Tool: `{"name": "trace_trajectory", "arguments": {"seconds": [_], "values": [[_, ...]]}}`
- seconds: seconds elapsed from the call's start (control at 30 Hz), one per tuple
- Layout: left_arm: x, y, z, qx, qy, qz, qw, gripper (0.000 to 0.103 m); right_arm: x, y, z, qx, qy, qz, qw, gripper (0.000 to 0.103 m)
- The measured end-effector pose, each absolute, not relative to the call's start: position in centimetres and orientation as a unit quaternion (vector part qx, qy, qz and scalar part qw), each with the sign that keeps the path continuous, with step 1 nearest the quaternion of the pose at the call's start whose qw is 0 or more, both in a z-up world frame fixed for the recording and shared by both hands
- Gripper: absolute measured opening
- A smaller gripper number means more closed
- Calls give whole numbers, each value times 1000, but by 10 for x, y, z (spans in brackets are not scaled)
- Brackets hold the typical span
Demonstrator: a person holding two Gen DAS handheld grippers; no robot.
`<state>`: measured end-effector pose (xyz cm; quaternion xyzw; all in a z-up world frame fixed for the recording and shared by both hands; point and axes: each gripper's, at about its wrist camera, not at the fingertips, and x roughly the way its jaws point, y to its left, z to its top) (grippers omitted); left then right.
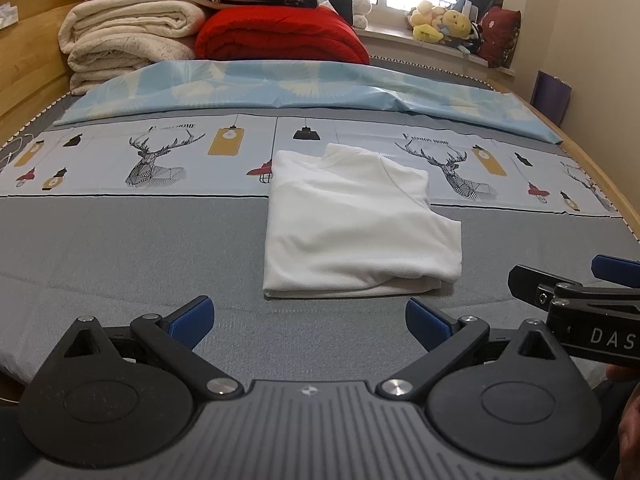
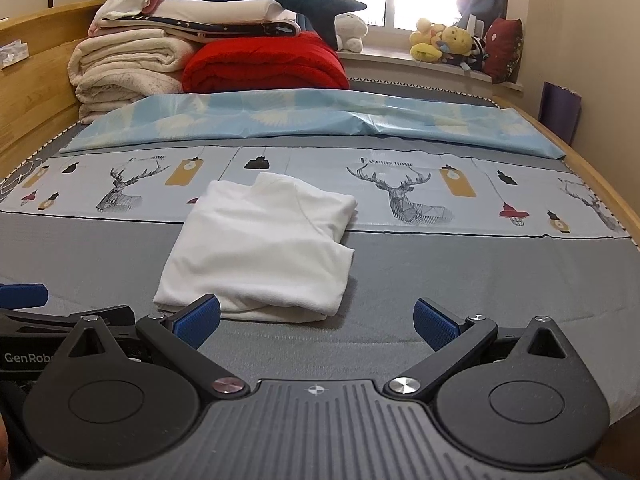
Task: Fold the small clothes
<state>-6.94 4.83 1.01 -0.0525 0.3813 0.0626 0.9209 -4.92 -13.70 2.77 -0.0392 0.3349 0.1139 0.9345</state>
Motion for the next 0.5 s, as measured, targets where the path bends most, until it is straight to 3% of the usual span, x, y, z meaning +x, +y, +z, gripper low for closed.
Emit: {"name": "trace_trajectory", "arguments": {"seconds": [0.5], "values": [[-69,49,10,-52,381,63,921,102,-50,-135,27,-37,338,111,934,102]]}}
